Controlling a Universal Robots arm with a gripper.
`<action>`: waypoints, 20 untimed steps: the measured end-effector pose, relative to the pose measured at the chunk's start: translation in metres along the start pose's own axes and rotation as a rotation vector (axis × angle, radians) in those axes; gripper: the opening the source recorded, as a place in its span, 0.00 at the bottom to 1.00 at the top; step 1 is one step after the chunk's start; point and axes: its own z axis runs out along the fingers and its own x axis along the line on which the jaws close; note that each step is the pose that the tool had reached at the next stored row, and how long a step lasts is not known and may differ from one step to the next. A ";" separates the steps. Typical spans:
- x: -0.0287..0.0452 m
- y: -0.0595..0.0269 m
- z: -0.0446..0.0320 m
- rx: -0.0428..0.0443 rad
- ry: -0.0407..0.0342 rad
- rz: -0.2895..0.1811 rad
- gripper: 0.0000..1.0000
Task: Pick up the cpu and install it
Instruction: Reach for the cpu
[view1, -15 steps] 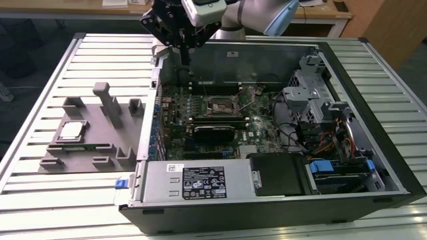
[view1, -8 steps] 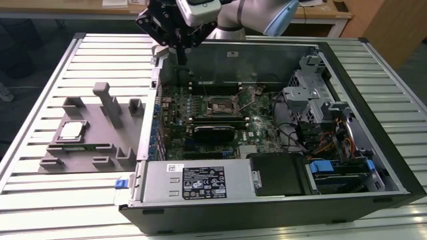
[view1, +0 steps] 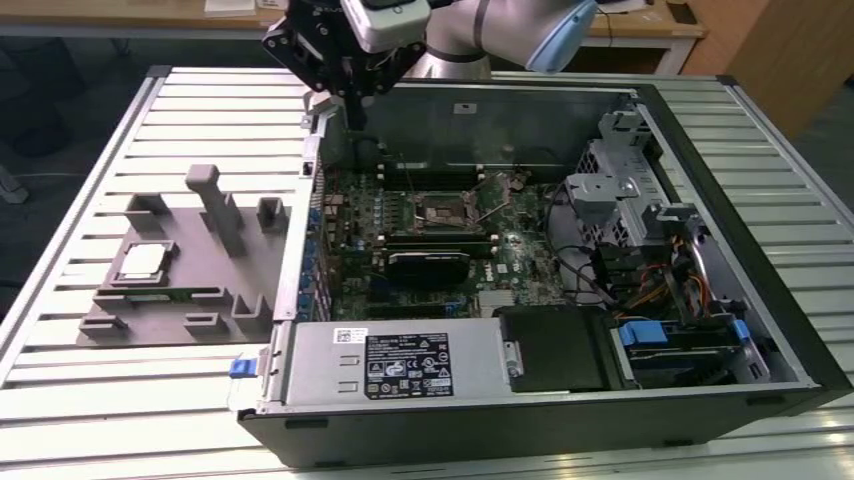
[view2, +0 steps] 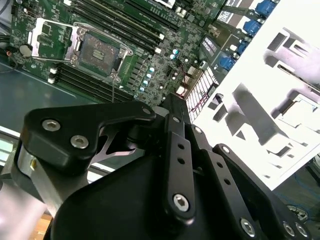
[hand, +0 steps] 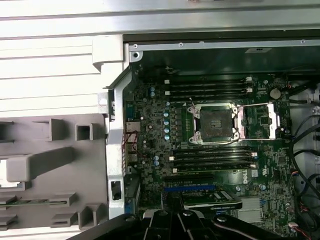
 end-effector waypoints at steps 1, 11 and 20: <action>0.0010 -0.0001 0.0000 0.0000 -0.0001 0.000 0.11; 0.0085 -0.0005 -0.0002 0.0000 0.0000 0.000 0.11; 0.0136 -0.0009 -0.0004 0.0001 0.0000 0.000 0.11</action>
